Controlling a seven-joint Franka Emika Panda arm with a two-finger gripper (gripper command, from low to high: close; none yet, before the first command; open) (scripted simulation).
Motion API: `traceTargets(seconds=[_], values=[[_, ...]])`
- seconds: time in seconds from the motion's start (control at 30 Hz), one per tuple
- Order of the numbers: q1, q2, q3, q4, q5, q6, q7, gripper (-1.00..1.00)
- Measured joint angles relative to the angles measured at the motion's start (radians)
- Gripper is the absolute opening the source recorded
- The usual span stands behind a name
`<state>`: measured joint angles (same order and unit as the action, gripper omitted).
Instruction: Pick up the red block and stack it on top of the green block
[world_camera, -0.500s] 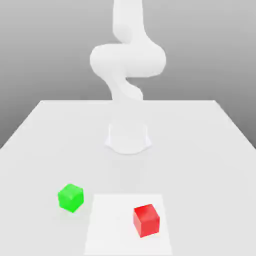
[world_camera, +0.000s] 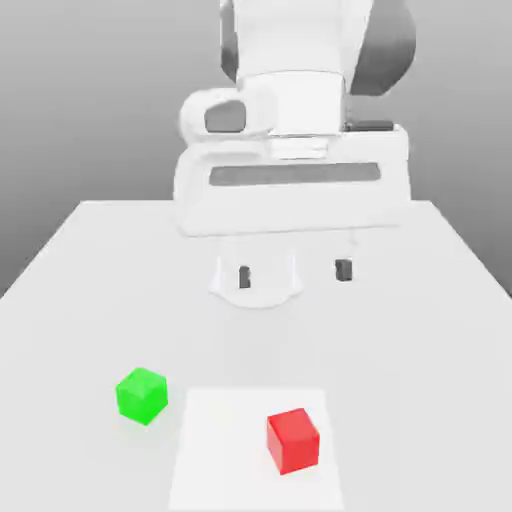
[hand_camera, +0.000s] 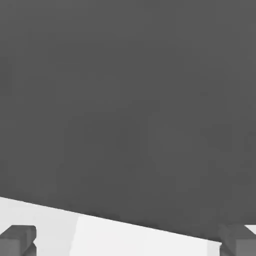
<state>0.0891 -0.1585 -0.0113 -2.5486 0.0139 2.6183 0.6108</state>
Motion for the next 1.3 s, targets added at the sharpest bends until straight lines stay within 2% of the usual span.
traceTargets(seconds=[0.2, 0.4, 0.43, 0.67, 0.87, 1.2, 1.3], values=[[0.019, 0.217, 0.009, -0.084, -0.009, 0.108, -0.054, 0.00], [0.020, 0.435, 0.009, -0.072, -0.011, 0.280, -0.064, 0.00], [0.020, 0.458, 0.009, -0.069, -0.011, 0.300, -0.064, -1.00], [0.019, 0.458, 0.010, -0.069, -0.013, 0.299, -0.062, -1.00], [0.009, 0.269, 0.000, -0.103, -0.018, 0.143, -0.045, -1.00], [-0.321, 0.021, -0.161, -0.264, -0.082, 0.060, 0.326, -1.00], [-0.350, 0.049, -0.188, -0.283, -0.063, 0.107, 0.358, -1.00]])
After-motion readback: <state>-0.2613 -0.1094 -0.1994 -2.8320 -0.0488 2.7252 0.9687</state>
